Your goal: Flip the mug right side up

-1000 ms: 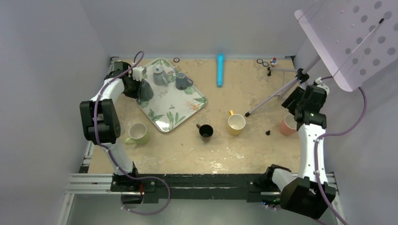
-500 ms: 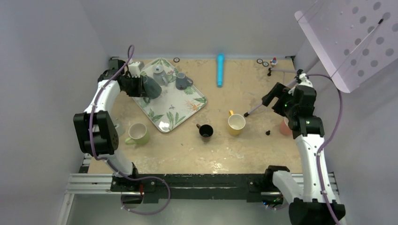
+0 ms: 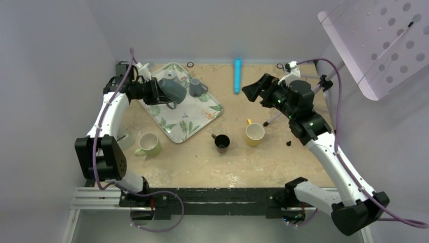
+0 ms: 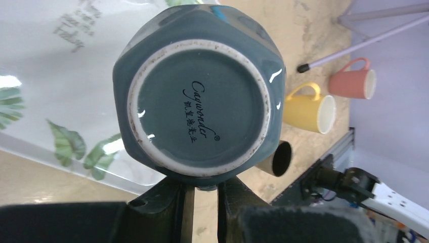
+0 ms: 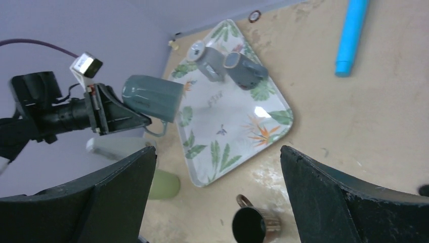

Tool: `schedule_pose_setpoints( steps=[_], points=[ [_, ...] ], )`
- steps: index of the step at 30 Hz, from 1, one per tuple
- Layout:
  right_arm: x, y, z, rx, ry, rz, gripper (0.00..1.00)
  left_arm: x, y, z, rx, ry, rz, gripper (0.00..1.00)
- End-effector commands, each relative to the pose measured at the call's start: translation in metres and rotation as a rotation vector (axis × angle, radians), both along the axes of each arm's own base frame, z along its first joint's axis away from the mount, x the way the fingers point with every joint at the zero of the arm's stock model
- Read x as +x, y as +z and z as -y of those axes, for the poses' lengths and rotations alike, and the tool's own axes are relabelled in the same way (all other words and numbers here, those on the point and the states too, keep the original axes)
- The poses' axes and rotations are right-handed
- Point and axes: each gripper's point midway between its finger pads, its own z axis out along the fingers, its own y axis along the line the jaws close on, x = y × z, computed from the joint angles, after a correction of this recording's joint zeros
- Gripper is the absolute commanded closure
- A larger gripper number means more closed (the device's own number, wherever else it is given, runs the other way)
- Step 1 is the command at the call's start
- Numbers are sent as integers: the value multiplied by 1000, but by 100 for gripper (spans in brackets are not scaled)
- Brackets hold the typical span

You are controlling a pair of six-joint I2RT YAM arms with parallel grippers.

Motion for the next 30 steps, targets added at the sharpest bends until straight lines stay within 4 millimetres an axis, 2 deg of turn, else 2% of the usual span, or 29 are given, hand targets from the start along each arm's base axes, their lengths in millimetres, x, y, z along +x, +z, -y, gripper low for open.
schedule_pose_setpoints(
  steps=[1,3,4,8,12,16,18,22,25,30],
  points=[
    [4,30,-53,155,151,75,3,-8,67,27,-171,-61,131,100],
    [3,36,-89,210,250,92,3,-13,84,33,-210,-73,141,100],
    [4,42,-124,276,349,102,3,-19,101,38,-249,-81,149,100],
    [3,52,-175,340,499,104,3,-32,125,48,-313,-99,164,100],
    [2,62,-207,403,591,106,6,-46,136,64,-372,-133,157,100],
    [11,46,-217,430,585,27,11,-49,151,69,-408,-143,169,100],
    [9,47,-217,455,592,34,11,-50,154,69,-408,-144,174,100],
    [2,68,-222,523,658,93,16,-63,142,90,-442,-207,108,100],
    [-2,82,-224,564,703,142,25,-66,136,99,-470,-225,74,100],
    [-7,91,-230,612,775,166,39,-65,142,105,-471,-247,103,100]
  ],
)
